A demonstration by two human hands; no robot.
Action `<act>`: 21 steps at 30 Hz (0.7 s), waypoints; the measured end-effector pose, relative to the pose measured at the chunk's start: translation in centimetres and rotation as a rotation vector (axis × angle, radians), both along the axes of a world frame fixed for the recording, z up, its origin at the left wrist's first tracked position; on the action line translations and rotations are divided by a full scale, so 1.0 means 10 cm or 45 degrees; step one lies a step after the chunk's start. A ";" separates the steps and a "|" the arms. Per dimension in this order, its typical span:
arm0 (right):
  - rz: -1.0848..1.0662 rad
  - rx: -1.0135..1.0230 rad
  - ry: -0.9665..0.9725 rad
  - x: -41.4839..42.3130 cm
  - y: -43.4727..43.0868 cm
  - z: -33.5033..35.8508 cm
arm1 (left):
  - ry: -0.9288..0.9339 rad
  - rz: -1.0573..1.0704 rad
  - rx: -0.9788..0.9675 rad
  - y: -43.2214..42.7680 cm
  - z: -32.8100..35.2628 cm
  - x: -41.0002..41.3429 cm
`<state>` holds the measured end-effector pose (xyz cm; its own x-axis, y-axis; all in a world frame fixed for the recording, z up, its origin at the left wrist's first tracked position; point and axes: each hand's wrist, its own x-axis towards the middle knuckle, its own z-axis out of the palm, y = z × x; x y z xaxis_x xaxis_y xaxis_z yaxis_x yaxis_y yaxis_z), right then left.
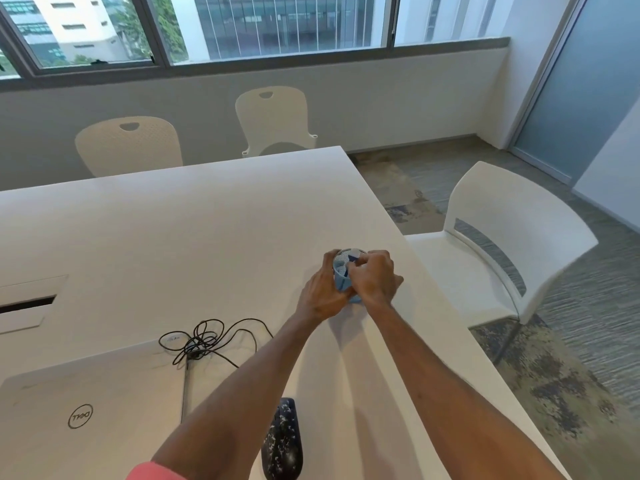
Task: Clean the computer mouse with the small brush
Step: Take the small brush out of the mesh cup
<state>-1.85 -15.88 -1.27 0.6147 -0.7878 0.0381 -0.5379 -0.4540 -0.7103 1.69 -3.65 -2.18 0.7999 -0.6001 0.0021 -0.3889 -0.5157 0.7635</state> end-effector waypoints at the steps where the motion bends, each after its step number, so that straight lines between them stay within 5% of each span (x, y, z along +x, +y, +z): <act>1: -0.015 0.009 -0.011 0.01 0.00 -0.01 | -0.005 -0.004 -0.014 0.01 0.00 -0.01; 21: -0.053 0.210 -0.374 -0.10 -0.03 0.16 | 0.078 -0.053 0.019 -0.04 0.13 -0.01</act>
